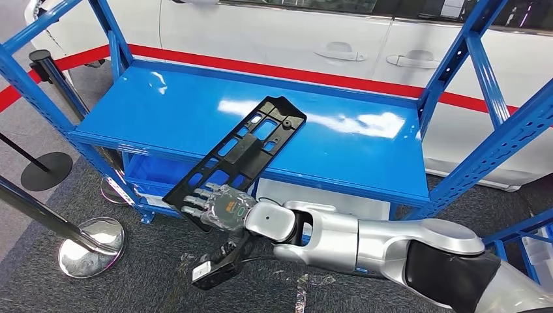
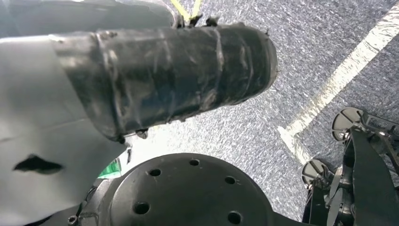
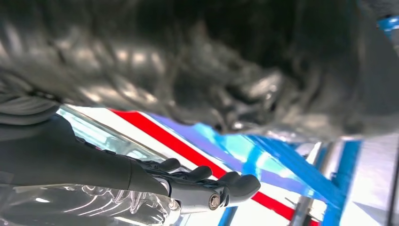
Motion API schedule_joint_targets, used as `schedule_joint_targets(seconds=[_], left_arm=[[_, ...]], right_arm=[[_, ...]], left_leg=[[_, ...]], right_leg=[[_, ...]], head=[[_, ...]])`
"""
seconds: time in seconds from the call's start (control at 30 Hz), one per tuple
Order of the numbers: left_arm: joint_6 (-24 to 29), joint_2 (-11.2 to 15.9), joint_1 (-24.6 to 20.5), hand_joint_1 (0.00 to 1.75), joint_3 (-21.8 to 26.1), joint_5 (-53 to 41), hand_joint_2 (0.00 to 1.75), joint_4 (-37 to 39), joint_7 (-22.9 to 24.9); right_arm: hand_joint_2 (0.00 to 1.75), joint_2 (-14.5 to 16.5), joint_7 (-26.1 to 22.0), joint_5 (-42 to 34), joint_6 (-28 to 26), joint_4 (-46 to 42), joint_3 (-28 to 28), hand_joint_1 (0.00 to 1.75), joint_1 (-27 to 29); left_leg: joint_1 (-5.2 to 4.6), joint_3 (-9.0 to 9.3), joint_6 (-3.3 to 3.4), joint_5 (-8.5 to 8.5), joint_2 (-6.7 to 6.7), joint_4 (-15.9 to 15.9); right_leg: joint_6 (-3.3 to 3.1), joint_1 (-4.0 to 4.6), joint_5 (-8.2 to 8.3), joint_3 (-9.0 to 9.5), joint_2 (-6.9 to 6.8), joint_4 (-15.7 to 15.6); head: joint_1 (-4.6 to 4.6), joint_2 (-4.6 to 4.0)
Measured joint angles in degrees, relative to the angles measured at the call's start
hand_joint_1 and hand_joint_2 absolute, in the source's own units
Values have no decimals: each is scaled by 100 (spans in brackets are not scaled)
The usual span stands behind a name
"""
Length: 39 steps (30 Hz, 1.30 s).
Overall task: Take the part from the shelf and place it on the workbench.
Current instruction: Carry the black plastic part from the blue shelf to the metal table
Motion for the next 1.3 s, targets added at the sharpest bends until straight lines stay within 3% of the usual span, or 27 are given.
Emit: schedule_joint_targets(seconds=[0.3,0.57,0.83,1.3], left_arm=[[-109,-37,-13,0,0,-16,0,0,-43],[-102,-147,-6,0,0,68,0,0,-37],[-57,-238,8,0,45,167,0,0,-72],[57,-327,28,0,148,226,0,0,-36]], right_arm=[[0,914,-432,20,-303,824,197,0,-3],[0,1472,-621,16,-492,1626,315,0,-4],[0,1767,-665,11,-581,2314,342,0,-14],[0,2010,-602,11,-696,3152,345,0,-179]], left_leg=[[1,2,-1,0,1,-3],[1,2,0,0,1,-3],[1,3,0,0,3,-3],[1,5,-1,0,8,-3]], right_leg=[[-7,2,-5,-2,1,6],[-7,-2,-5,-1,1,5],[-7,-2,-4,-1,2,5],[-7,0,-4,-2,6,6]], head=[[-1,0],[0,0],[1,0],[1,0]])
